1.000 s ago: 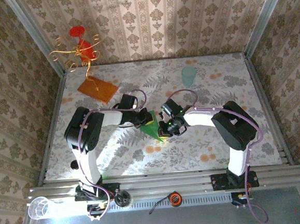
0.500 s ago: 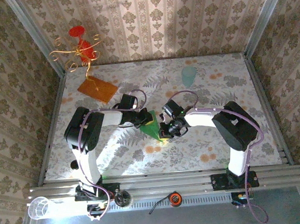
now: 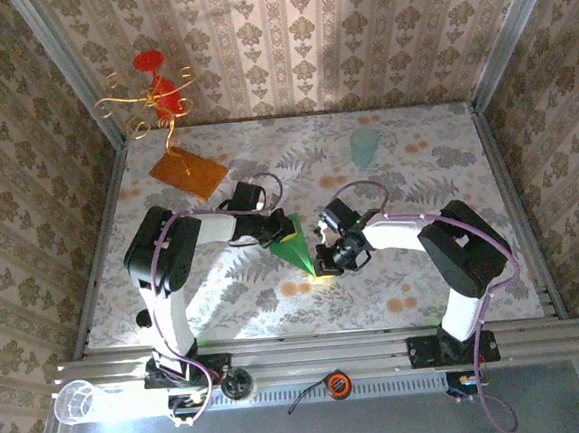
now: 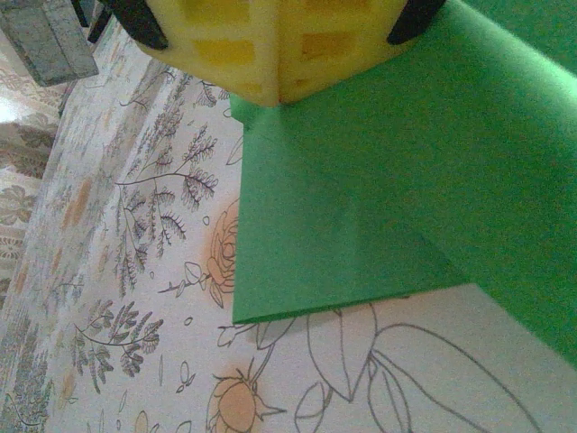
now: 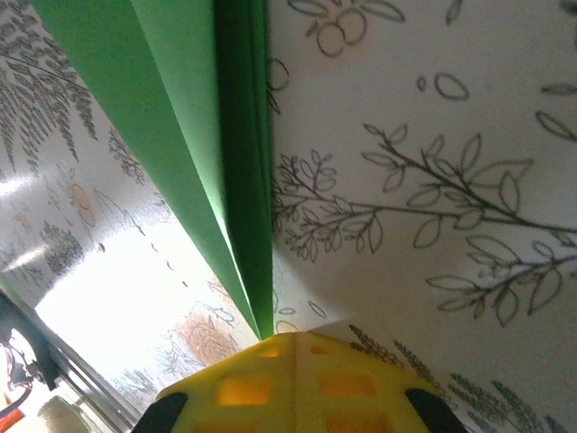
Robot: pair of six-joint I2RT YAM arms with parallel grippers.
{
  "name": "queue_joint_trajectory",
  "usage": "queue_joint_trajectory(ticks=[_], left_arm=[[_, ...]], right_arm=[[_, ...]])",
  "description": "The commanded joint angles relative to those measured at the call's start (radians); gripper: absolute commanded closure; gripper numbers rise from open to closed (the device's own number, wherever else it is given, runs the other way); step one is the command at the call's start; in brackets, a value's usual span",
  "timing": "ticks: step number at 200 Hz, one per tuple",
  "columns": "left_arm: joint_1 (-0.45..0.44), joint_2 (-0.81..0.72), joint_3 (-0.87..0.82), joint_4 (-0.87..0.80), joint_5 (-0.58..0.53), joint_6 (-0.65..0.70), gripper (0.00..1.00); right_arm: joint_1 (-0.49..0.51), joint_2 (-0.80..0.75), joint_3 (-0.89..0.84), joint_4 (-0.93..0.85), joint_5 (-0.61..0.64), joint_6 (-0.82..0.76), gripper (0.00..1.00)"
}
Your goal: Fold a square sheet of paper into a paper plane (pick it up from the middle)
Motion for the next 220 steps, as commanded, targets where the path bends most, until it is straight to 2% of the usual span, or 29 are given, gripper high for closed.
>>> queue_joint_trajectory(ticks=[1, 39, 101, 137, 220], left_arm=[[-0.002, 0.108, -0.054, -0.177, -0.190, 0.050, 1.00], [-0.002, 0.104, -0.054, -0.176, -0.188, 0.049, 1.00], [-0.004, 0.105, -0.052, -0.170, -0.180, 0.047, 1.00], [-0.006, 0.102, -0.051, -0.172, -0.180, 0.047, 1.00], [-0.006, 0.096, -0.040, -0.177, -0.170, 0.044, 1.00]], right_arm=[[0.002, -0.051, -0.022, -0.074, -0.010, -0.013, 0.96], [0.002, -0.152, 0.003, 0.022, 0.019, 0.030, 0.92], [0.004, 0.021, 0.130, 0.064, 0.037, 0.090, 1.00], [0.004, 0.104, 0.175, 0.078, 0.042, 0.111, 1.00], [0.002, 0.154, 0.192, 0.046, 0.102, 0.130, 1.00]])
